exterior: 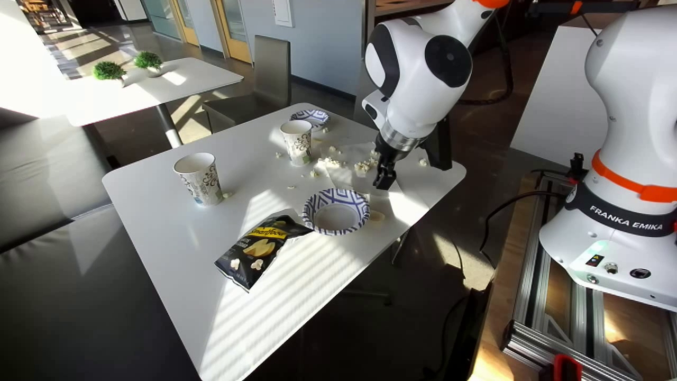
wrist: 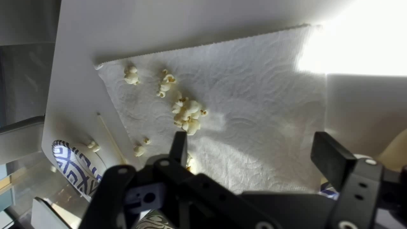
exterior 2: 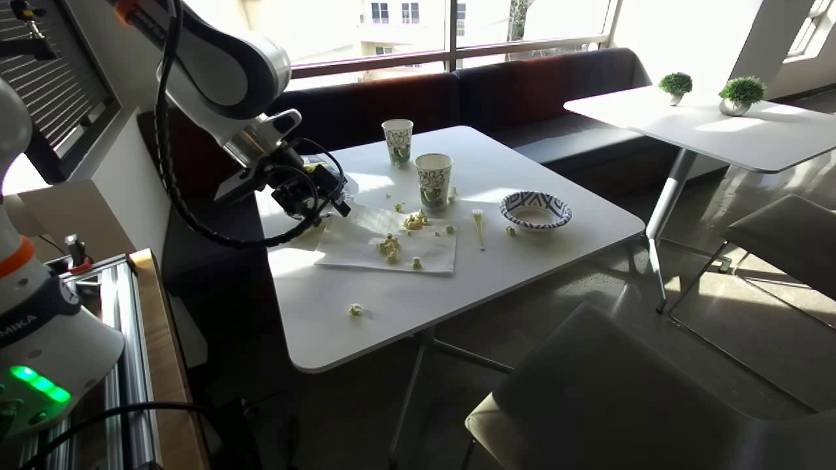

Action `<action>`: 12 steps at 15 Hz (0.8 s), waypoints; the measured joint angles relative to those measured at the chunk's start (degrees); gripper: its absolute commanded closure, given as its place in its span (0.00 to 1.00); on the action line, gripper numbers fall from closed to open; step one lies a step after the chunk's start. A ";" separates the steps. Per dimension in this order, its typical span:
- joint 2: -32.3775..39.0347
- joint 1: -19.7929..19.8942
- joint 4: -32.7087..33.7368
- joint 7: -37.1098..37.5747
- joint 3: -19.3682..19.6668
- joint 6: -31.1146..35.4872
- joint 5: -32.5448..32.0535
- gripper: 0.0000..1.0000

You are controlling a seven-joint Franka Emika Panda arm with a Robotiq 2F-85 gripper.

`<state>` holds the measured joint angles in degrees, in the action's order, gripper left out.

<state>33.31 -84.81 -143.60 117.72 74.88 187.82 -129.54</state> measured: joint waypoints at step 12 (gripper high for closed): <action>-1.92 5.59 1.21 0.00 -9.32 -4.71 -0.16 0.00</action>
<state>31.39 -79.22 -142.39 117.72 65.55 183.11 -129.70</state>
